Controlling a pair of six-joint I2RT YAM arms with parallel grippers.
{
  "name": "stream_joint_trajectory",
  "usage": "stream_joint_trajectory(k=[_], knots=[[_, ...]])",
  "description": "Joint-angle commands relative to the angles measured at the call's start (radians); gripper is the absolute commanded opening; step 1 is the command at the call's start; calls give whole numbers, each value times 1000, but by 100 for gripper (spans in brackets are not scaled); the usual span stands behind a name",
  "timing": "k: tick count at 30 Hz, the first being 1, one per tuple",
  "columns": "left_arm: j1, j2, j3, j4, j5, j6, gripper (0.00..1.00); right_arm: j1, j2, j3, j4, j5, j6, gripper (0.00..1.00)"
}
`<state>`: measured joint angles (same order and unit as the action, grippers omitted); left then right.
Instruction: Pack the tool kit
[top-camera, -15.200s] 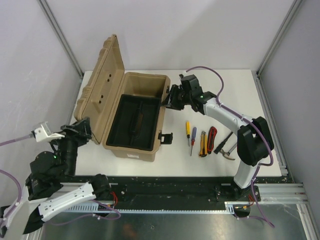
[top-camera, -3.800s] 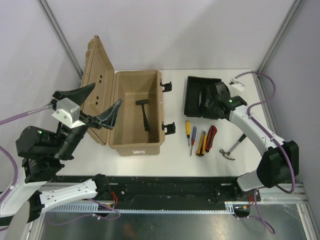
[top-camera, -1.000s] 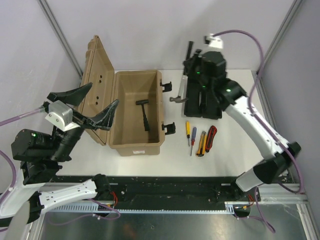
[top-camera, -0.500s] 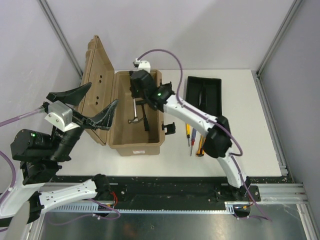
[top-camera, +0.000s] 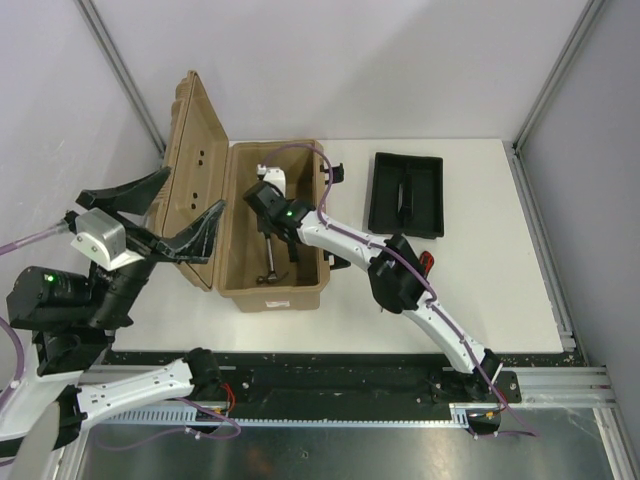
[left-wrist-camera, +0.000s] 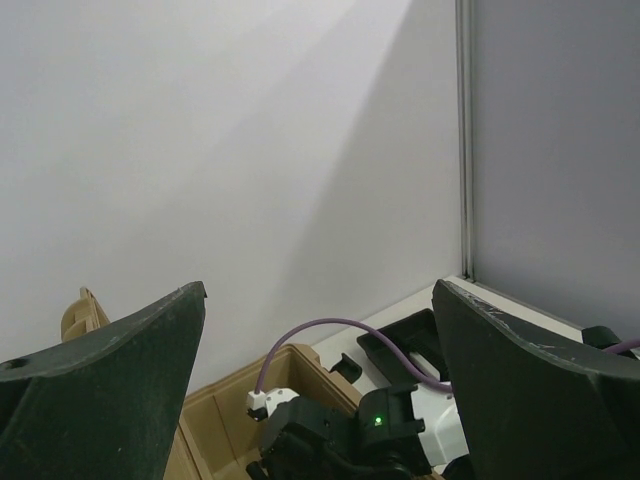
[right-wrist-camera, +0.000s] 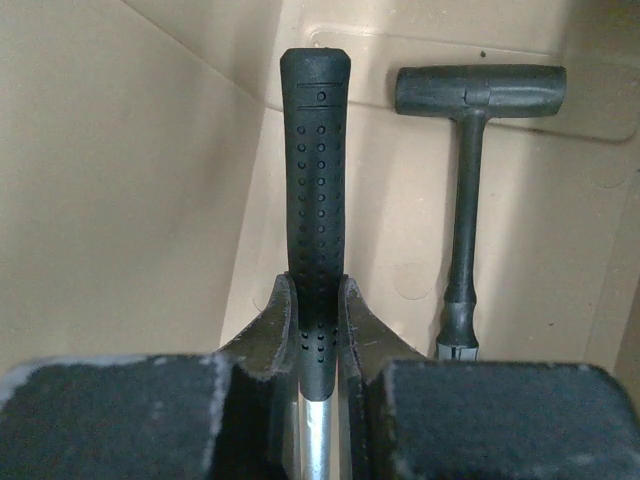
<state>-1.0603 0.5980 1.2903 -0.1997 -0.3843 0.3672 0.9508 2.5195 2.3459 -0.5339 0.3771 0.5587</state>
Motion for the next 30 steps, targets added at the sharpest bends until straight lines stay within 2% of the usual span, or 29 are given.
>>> stream_joint_trajectory(k=[1, 8, 11, 14, 22, 30], knots=[[-4, -10, -8, 31, 4, 6, 99, 2, 0, 58, 4, 30, 37, 8], [-5, -12, -3, 31, 7, 2, 99, -6, -18, 57, -5, 60, 29, 50], [-4, -10, -1, 31, 8, 5, 99, -9, -64, 37, -2, 72, 36, 62], [-4, -9, 2, 31, 6, 10, 99, -3, -151, -19, 58, 79, 11, 66], [-4, -2, 12, 30, 7, 19, 99, -37, -435, -133, 169, 88, -101, 69], [-5, 9, 9, 31, 16, 21, 100, -262, -758, -560, 209, 123, -86, 69]])
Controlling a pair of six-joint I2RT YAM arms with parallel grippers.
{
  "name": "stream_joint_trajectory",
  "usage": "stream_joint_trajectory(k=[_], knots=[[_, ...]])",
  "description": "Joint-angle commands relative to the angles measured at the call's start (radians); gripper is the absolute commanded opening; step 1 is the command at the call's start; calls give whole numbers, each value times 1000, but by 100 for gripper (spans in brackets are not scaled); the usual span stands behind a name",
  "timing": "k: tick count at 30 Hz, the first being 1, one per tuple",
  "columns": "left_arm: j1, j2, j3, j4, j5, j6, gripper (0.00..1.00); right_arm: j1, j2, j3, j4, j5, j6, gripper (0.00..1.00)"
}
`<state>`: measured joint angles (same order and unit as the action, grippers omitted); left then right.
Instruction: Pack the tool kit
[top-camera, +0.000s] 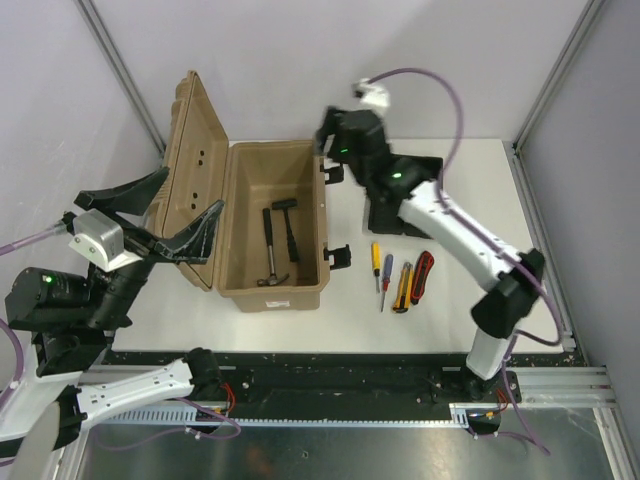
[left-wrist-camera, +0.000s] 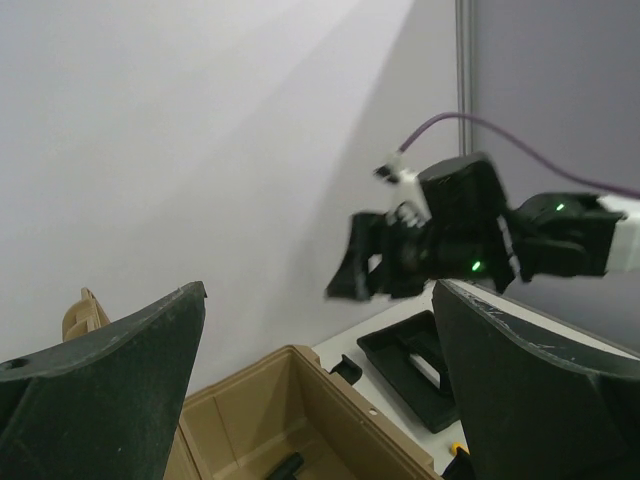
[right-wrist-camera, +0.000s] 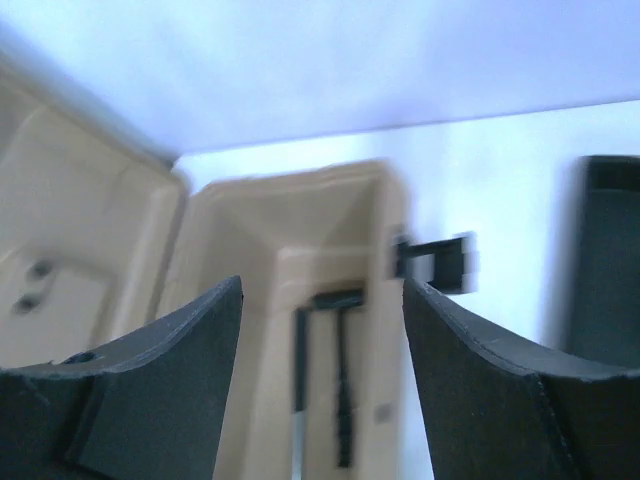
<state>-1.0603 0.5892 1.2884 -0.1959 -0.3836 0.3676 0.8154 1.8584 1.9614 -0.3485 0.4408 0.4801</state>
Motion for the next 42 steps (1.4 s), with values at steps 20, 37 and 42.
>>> stream_joint_trajectory(k=[20, 37, 42], knots=[[-4, 25, 26, 27, -10, 0, 99, -440, 215, -146, -158, 127, -176, 74], [-4, 42, 35, 27, -33, 22, 99, -549, 388, -110, -158, -110, -139, 41], [-5, 40, 38, 26, -31, 21, 100, -555, 409, -109, -148, -155, -141, 39]])
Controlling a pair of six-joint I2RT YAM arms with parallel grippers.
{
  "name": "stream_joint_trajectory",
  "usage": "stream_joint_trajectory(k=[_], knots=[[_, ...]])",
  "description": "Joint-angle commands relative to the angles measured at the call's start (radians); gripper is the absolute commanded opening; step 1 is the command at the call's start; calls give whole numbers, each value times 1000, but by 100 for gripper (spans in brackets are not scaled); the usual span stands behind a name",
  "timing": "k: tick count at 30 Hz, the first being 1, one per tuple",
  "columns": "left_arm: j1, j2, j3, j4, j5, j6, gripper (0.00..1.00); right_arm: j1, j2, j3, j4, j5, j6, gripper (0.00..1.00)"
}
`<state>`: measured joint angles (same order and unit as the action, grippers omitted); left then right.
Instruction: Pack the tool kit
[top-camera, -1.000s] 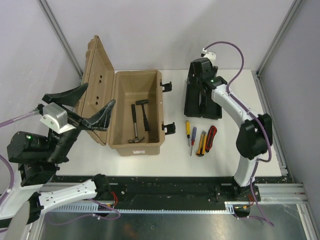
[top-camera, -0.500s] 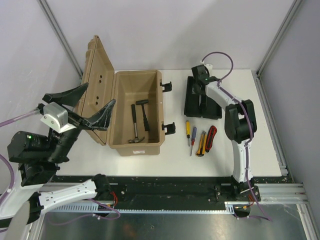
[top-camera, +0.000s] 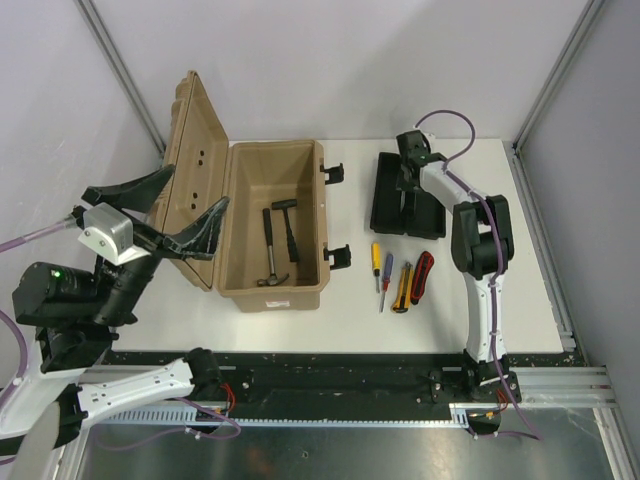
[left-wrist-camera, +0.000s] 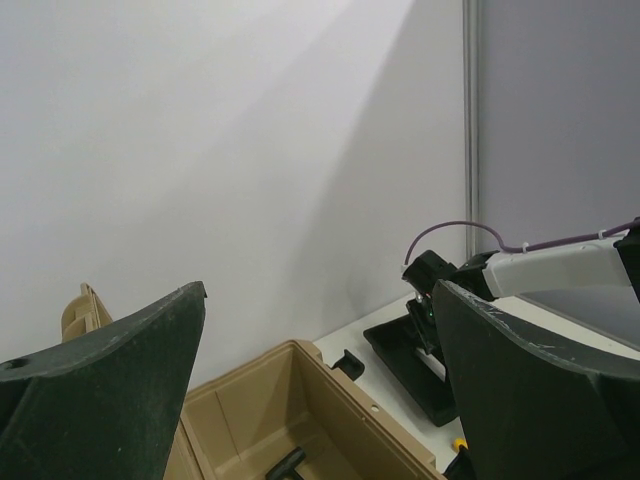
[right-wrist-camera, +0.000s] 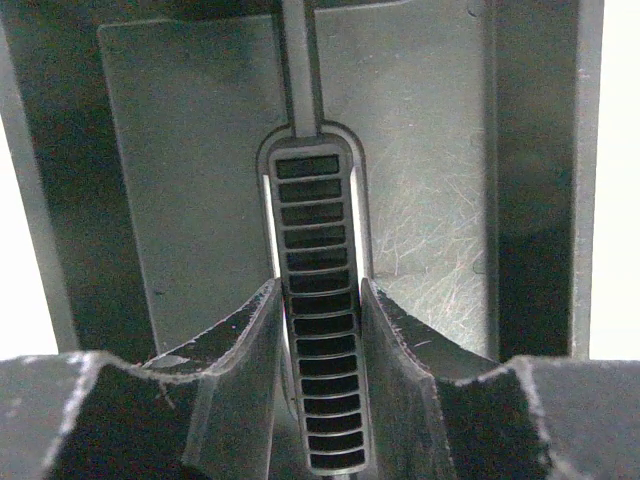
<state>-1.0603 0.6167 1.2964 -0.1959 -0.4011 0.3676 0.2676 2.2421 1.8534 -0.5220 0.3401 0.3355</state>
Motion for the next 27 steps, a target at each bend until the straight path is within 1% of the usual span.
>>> stream_joint_trajectory(k=[1, 7, 9, 10, 11, 15, 16, 17, 19, 23, 27], knots=[[-5, 12, 30, 27, -12, 20, 100, -8, 29, 0, 23, -65, 3, 40], [-4, 5, 25, 27, -10, 12, 100, -6, 53, 20, -17, -78, -5, 51], [-4, 3, 23, 27, -9, 11, 99, -2, 54, 23, -26, -68, -7, 52], [-5, 2, 23, 26, -8, 10, 99, 0, 49, 21, -28, -58, -7, 49], [-5, 2, 24, 27, -7, 9, 99, 2, 43, 17, -27, -50, -6, 43], [-5, -3, 22, 27, -2, 6, 99, 13, -1, 1, -9, -4, 1, 11], [-5, -5, 21, 27, 0, 5, 99, 19, -15, 0, -5, 17, -1, 6], [-4, -7, 20, 27, -1, 4, 99, 25, -30, -1, -1, 36, -4, 3], [-4, -10, 17, 26, 1, 2, 100, 36, -65, 0, 7, 74, -11, 1], [-5, -21, 12, 27, 1, -2, 99, 45, -147, 13, 26, 114, -19, 0], [-4, -36, 6, 27, 0, -6, 100, 45, -244, 42, 35, 114, -27, 0]])
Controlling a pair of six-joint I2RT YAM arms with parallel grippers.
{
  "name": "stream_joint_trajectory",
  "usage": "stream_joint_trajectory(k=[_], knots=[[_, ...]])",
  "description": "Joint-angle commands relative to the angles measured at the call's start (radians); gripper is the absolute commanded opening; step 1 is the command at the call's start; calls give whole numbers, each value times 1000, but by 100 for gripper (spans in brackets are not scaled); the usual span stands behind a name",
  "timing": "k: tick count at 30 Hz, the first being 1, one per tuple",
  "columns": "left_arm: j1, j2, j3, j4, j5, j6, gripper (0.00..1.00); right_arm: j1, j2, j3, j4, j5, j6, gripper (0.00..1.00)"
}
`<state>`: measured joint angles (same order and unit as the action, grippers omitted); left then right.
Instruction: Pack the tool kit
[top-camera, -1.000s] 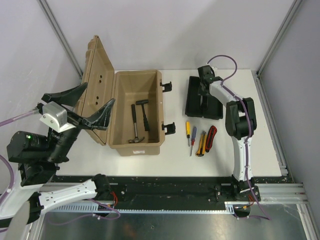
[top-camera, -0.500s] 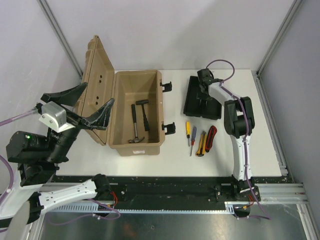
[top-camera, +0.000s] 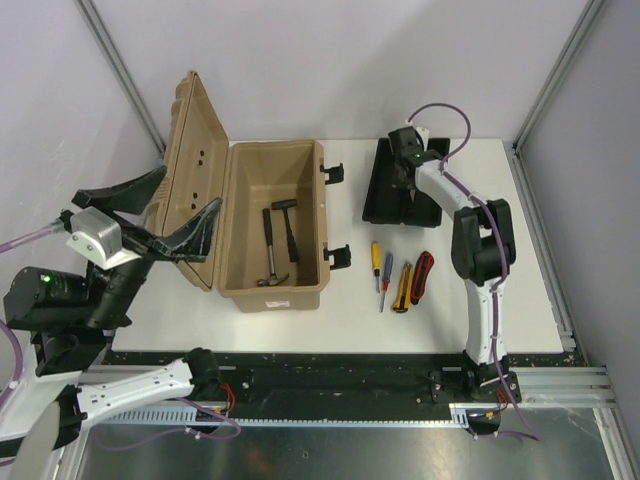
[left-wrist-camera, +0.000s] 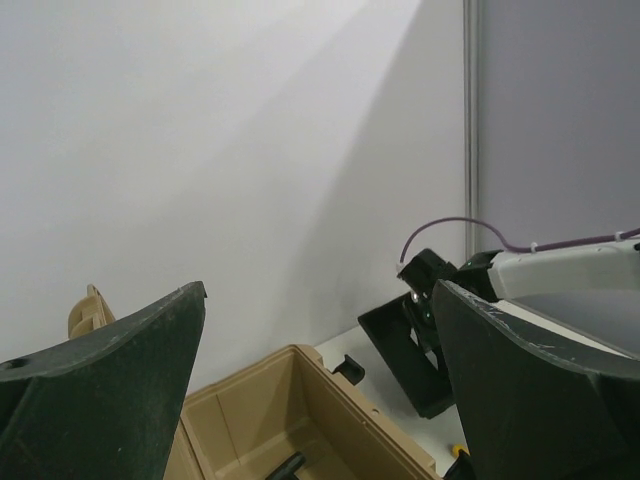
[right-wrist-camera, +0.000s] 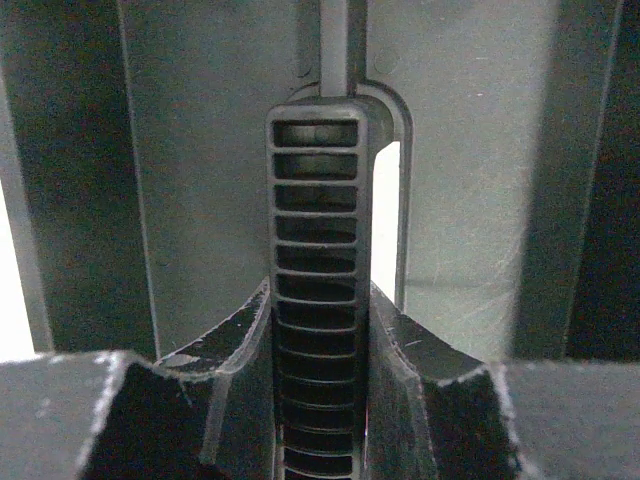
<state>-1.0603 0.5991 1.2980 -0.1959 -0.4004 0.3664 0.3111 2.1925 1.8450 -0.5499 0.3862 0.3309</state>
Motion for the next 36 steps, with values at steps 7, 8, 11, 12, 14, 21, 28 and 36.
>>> stream_joint_trajectory(k=[7, 8, 11, 12, 14, 21, 28, 36], knots=[[-4, -30, 3, 27, 3, 1, 99, 14, -283, 172, -13, -10, 4, 0], [-4, -31, 5, 27, 5, 3, 99, 23, -282, 208, -49, -19, 24, 0], [-4, -28, 8, 27, 8, 7, 99, 64, -227, 394, -220, -27, 100, 0], [-4, -28, 8, 28, 9, 8, 99, 86, -208, 449, -279, -24, 117, 0], [-4, -26, 7, 27, 11, 9, 99, 136, -181, 520, -346, -23, 149, 0], [-5, -38, 0, 29, 13, 17, 99, 327, -135, 572, -390, -33, 238, 0], [-4, -63, -6, 29, 8, 30, 99, 489, -65, 597, -341, -12, 348, 0], [-4, -98, -23, 28, -7, 25, 99, 591, 5, 683, -310, 15, 404, 0]])
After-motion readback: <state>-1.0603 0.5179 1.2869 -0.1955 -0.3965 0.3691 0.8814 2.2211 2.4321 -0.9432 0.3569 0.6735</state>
